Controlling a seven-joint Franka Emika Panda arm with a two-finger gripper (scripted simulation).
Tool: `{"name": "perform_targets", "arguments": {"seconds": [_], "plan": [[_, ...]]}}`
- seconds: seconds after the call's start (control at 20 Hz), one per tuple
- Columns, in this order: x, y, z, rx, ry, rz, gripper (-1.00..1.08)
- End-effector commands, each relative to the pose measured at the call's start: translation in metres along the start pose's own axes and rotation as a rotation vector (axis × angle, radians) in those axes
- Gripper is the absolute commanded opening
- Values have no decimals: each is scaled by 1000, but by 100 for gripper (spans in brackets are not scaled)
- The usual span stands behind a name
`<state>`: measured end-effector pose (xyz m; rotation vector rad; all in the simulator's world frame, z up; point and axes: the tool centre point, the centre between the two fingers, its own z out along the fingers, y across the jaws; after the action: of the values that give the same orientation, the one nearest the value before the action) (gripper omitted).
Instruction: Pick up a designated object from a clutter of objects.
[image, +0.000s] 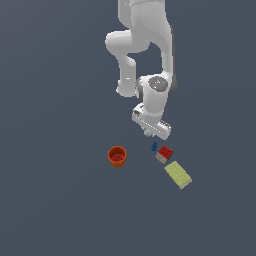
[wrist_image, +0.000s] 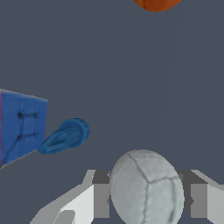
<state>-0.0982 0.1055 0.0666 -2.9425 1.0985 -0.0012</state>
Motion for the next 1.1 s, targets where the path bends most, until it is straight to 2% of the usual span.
{"name": "perform_targets", "arguments": {"seconds": [0.0,1.05], "plan": [[6,-5,-16,1,0,0,-100],[74,-66,-194,0,0,1,-100]]}}
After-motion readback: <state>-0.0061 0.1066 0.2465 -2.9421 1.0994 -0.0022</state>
